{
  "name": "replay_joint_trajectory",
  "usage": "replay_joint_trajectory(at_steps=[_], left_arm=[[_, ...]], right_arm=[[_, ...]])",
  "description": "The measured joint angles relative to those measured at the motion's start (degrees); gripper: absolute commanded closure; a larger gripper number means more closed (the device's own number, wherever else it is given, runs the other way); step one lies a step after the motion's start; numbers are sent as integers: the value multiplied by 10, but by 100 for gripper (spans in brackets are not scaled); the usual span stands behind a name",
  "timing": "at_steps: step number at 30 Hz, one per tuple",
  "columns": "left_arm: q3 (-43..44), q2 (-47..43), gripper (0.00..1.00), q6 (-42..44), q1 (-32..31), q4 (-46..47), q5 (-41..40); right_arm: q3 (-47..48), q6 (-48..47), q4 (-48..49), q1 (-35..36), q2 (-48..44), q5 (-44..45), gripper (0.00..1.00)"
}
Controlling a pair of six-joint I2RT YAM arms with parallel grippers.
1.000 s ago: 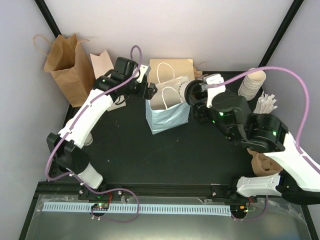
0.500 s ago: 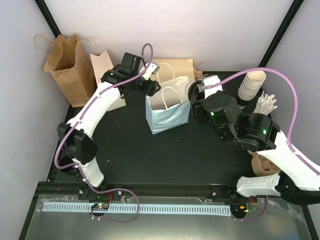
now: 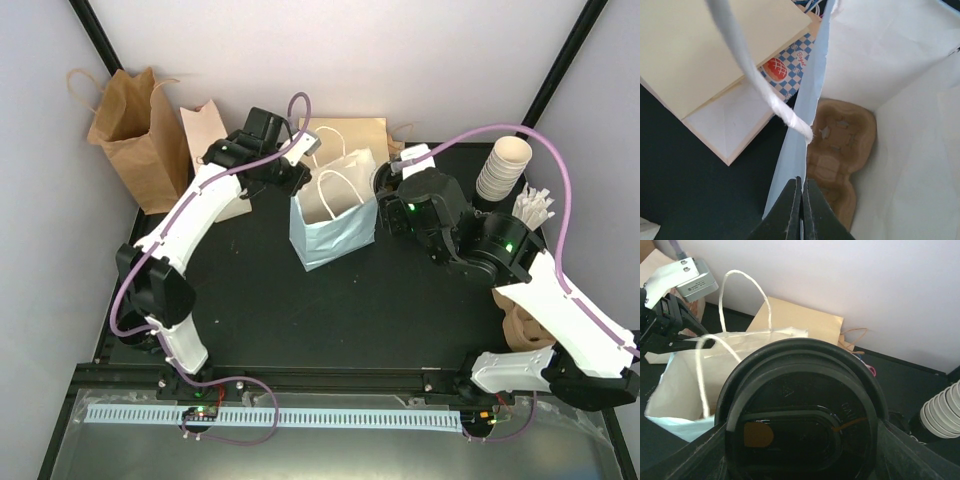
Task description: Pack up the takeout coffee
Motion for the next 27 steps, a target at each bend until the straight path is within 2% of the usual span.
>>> replay_joint_trajectory(at_steps=[13, 27], left_arm=[[-90, -119, 98, -4, -20, -28, 8], [-201, -216, 99, -43, -30, -24, 44]], right_arm=[[-2, 0, 3, -1, 1, -95, 46], [-64, -13, 10, -1, -44, -229, 47]])
